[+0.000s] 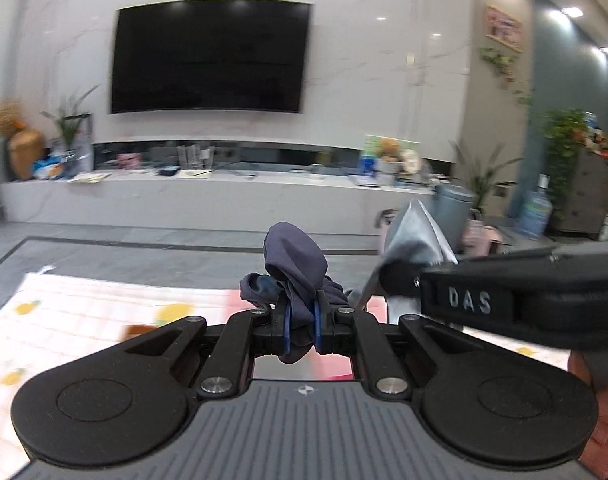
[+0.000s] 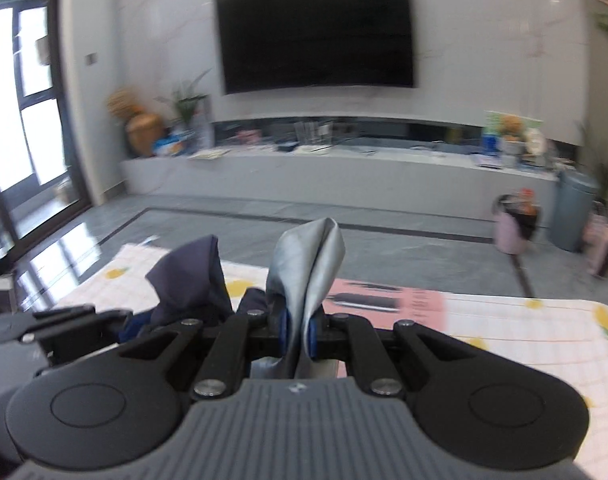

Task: Organize soft objects
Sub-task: 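Carry the navy cloth and grey cap in both tools over the orange box, then open both tools to drop the navy cloth and grey cap into the box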

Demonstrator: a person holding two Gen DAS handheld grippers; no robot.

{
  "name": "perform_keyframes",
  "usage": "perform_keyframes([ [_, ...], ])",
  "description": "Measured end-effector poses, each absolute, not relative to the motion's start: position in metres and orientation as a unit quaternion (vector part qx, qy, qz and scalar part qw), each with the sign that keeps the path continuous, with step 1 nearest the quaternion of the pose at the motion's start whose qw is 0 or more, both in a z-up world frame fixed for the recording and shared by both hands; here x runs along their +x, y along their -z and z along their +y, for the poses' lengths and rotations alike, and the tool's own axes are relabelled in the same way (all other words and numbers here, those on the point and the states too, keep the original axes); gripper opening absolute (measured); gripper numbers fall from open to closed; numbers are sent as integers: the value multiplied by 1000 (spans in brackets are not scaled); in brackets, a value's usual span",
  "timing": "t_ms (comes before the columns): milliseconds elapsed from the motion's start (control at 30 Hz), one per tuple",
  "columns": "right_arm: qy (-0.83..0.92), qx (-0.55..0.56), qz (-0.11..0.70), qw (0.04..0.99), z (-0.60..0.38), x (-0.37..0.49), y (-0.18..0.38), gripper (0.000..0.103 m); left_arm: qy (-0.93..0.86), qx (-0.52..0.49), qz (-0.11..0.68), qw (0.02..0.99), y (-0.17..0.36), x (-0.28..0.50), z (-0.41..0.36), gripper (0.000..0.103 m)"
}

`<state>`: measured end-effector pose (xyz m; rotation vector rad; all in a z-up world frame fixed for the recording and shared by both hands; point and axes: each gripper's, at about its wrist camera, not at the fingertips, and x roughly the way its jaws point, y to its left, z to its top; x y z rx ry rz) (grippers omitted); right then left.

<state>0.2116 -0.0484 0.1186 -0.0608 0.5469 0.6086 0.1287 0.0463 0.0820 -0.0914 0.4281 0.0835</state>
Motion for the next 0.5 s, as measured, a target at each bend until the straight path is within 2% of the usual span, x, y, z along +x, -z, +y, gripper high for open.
perform_keyframes([
  [133,-329,-54,290,897,0,215,-101,7,-74,-54,230,969,-69,124,81,11],
  [500,-315,-123,396,854,81,254,-7,7,-88,-99,357,925,0,138,143,11],
])
